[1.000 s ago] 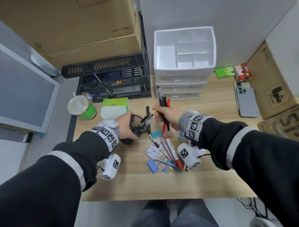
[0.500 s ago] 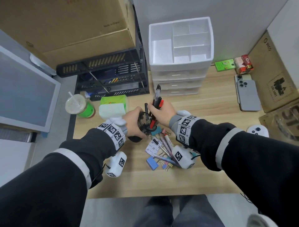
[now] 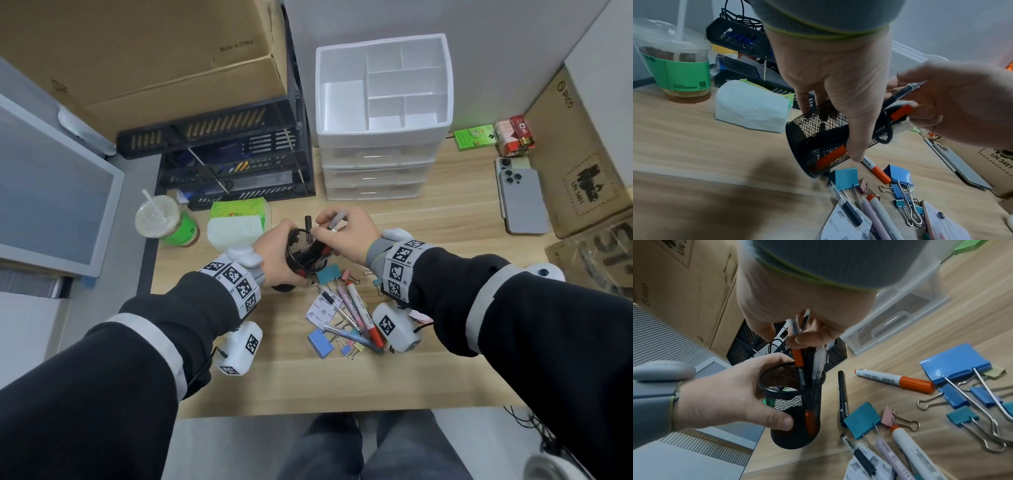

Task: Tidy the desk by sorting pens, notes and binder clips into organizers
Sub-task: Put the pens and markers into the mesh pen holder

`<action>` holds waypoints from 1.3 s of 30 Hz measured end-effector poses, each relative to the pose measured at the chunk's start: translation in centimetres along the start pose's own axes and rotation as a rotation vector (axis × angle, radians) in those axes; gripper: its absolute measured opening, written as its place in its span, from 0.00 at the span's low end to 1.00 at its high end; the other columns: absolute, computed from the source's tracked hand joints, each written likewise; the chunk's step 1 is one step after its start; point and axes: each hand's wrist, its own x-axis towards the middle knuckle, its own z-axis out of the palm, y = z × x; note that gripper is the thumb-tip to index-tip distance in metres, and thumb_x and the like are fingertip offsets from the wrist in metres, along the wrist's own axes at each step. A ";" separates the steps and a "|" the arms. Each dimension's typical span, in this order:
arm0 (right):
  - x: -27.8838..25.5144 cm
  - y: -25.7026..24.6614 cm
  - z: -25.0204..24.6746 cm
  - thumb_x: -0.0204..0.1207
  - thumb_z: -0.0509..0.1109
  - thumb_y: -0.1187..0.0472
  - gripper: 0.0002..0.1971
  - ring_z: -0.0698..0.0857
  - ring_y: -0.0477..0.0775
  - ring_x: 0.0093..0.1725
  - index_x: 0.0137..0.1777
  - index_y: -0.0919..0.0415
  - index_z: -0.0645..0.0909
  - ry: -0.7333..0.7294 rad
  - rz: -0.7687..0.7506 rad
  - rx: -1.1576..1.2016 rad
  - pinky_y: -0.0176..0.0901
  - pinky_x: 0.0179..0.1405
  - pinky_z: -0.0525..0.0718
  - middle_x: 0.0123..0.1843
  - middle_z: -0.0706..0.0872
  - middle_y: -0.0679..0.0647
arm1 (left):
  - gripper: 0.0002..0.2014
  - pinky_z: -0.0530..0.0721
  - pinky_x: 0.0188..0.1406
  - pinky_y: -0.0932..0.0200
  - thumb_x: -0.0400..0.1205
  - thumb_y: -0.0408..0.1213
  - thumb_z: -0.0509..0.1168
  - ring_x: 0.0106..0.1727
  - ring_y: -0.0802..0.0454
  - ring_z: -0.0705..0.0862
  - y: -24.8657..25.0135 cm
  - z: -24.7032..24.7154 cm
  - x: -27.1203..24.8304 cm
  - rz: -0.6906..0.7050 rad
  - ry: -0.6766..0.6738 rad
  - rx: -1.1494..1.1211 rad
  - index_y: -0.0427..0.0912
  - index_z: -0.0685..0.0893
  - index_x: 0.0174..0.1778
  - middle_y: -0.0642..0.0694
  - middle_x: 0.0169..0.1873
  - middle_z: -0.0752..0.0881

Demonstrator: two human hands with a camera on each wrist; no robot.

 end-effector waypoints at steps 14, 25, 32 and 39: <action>1.1 1.3 0.0 0.80 0.67 0.51 0.09 0.81 0.50 0.50 0.43 0.53 0.85 -0.065 -0.138 -0.431 0.47 0.52 0.79 0.44 0.81 0.41 | 0.45 0.86 0.47 0.53 0.54 0.50 0.88 0.47 0.53 0.85 -1.1 0.4 -0.5 0.005 0.003 -0.088 0.48 0.69 0.61 0.53 0.48 0.83; 0.4 0.1 1.7 0.90 0.51 0.52 0.21 0.77 0.60 0.65 0.68 0.61 0.81 -0.225 -0.074 -0.480 0.55 0.70 0.73 0.61 0.82 0.63 | 0.45 0.87 0.48 0.51 0.53 0.50 0.88 0.49 0.51 0.85 -2.0 0.1 -1.1 -0.018 0.031 -0.094 0.49 0.70 0.61 0.51 0.49 0.84; 2.0 2.6 -0.5 0.84 0.62 0.49 0.14 0.86 0.54 0.42 0.54 0.58 0.82 -0.066 0.227 -0.330 0.47 0.42 0.85 0.47 0.88 0.54 | 0.48 0.87 0.52 0.50 0.52 0.52 0.87 0.51 0.50 0.84 -3.5 0.4 -1.8 -0.069 0.007 -0.057 0.48 0.69 0.65 0.51 0.52 0.83; -1.0 6.8 0.1 0.69 0.79 0.59 0.09 0.89 0.47 0.42 0.44 0.49 0.82 -0.544 0.059 -0.868 0.39 0.44 0.88 0.41 0.89 0.44 | 0.54 0.86 0.55 0.49 0.51 0.55 0.86 0.53 0.49 0.84 -4.9 1.1 -3.4 -0.098 -0.020 -0.027 0.48 0.68 0.70 0.51 0.55 0.83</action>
